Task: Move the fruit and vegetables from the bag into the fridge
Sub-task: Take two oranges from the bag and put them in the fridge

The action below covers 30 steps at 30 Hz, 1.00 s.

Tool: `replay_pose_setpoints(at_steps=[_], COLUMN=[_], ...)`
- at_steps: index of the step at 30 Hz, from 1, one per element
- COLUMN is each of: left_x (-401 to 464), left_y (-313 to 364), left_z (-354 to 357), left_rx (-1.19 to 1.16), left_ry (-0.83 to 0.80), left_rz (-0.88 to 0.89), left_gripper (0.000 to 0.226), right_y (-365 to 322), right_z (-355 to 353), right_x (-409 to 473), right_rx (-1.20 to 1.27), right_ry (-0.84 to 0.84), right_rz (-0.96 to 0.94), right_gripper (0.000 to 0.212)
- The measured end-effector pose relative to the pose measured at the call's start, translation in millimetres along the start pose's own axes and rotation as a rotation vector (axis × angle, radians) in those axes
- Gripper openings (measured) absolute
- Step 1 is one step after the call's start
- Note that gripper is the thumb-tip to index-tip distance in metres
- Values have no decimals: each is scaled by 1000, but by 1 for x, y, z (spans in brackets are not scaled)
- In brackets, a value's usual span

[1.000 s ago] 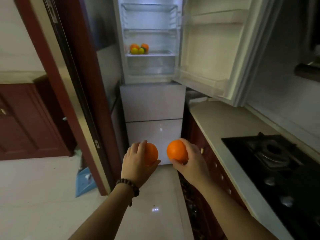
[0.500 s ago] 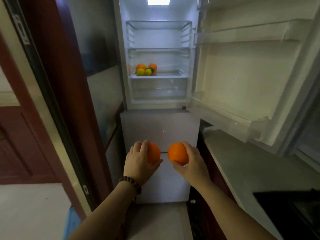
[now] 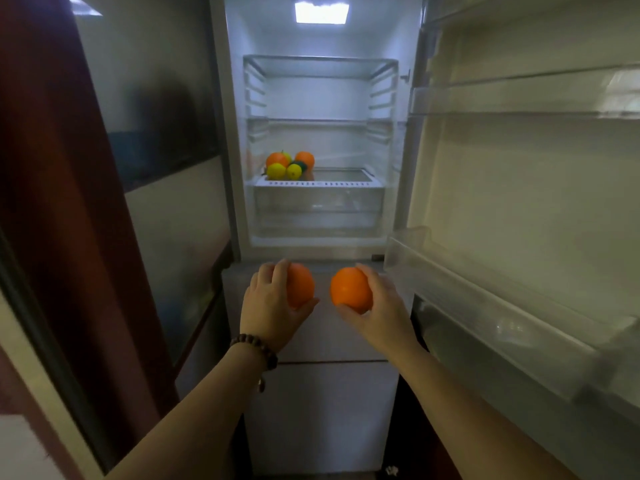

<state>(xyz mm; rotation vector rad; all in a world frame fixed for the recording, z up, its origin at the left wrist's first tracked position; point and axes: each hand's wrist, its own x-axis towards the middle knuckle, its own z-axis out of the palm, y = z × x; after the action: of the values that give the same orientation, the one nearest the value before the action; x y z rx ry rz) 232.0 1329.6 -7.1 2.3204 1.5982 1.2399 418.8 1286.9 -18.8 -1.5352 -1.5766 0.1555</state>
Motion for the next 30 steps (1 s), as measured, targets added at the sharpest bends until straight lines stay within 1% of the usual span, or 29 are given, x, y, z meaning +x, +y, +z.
replay_pose_setpoints(at_steps=[6,8,12,15,19,23,28,30], left_x=[92,127,205,262,334,397,466,493], left_y=[-30,-43,-71,-83,-90,-85,-81,-81], left_z=[30,40,60,72,89,110,141,155], left_rx=[-68,-91,-113,-156,-203,-224,-210,-165], left_ry=[25,35,109,110,100,109,16,51], left_rz=[15,19,57,94,189,167,132,137], left_gripper=[83,82,83,80,81,80,87,91], right_y=[10,13,13,12,18,37,69,81], right_z=[28,40,61,71,75,72,73,75], right_x=[92,130,213,272,340,403,480,508], right_rx=[-34,-40,-44,-38,-44,-68,-78,-73], right_ry=[55,76,105,126,186,229,195,185], right_rz=[-45,-38,-42,-47,-64,-37,33,51], right_gripper=[80,79,77,76,71,72,82,79])
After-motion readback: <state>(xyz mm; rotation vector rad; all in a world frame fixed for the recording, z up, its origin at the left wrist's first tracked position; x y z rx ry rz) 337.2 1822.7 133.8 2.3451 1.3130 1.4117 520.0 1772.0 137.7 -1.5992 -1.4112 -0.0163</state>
